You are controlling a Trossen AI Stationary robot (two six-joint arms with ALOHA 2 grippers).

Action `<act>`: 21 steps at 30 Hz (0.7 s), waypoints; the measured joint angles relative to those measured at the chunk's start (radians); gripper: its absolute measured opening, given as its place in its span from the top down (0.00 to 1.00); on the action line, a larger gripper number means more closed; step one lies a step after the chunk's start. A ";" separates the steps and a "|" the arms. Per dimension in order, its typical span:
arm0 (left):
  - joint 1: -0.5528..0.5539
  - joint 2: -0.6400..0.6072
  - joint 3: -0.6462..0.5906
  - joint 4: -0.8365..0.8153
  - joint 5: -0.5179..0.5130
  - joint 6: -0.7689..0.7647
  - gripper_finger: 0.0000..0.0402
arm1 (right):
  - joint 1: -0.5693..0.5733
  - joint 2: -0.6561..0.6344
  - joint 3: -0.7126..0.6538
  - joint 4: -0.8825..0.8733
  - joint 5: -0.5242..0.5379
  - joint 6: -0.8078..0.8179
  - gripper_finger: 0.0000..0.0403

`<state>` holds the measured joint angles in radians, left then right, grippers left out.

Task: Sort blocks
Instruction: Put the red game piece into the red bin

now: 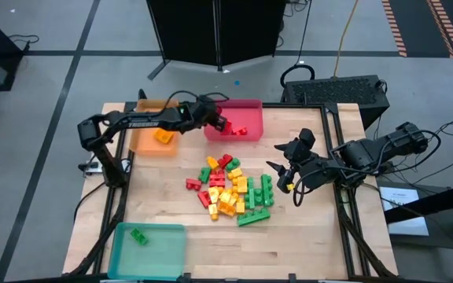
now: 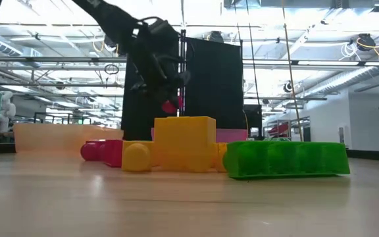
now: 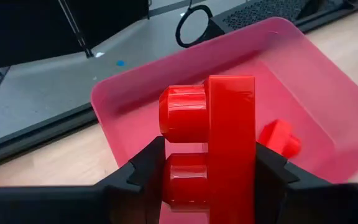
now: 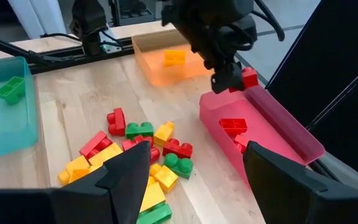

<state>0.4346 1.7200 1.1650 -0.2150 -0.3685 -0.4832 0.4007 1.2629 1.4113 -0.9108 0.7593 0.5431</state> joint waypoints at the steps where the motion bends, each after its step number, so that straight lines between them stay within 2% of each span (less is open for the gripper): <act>1: 0.006 0.007 0.000 0.009 0.002 0.007 0.60 | 0.000 0.000 0.000 0.000 0.000 -0.005 0.38; 3: 0.014 0.016 -0.001 0.024 0.004 0.053 0.56 | 0.000 0.000 0.000 0.000 0.000 -0.005 0.38; 7: 0.017 0.019 -0.001 0.062 0.007 0.108 0.32 | 0.000 0.000 0.000 0.000 0.000 -0.005 0.38; 9: 0.017 0.019 -0.001 0.073 0.009 0.106 0.23 | 0.000 0.000 0.000 0.000 0.000 -0.005 0.38; 12: 0.016 0.014 -0.001 0.076 0.030 0.093 0.18 | 0.000 0.000 0.000 0.000 0.000 -0.005 0.38; 14: 0.015 0.002 -0.001 0.062 0.109 0.063 0.17 | 0.000 0.000 0.000 0.000 -0.001 -0.005 0.38; 16: 0.008 -0.018 -0.001 0.058 0.234 0.063 0.17 | 0.000 0.000 0.000 0.000 -0.001 -0.005 0.38; 19: -0.023 -0.069 -0.001 0.004 0.451 0.144 0.16 | 0.000 0.000 0.000 0.000 -0.002 -0.005 0.38; 21: -0.059 -0.108 -0.001 -0.069 0.542 0.202 0.16 | 0.000 0.000 0.000 0.000 -0.003 -0.005 0.38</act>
<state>0.3753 1.6116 1.1641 -0.2836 0.1732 -0.2809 0.4007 1.2629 1.4117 -0.9104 0.7567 0.5377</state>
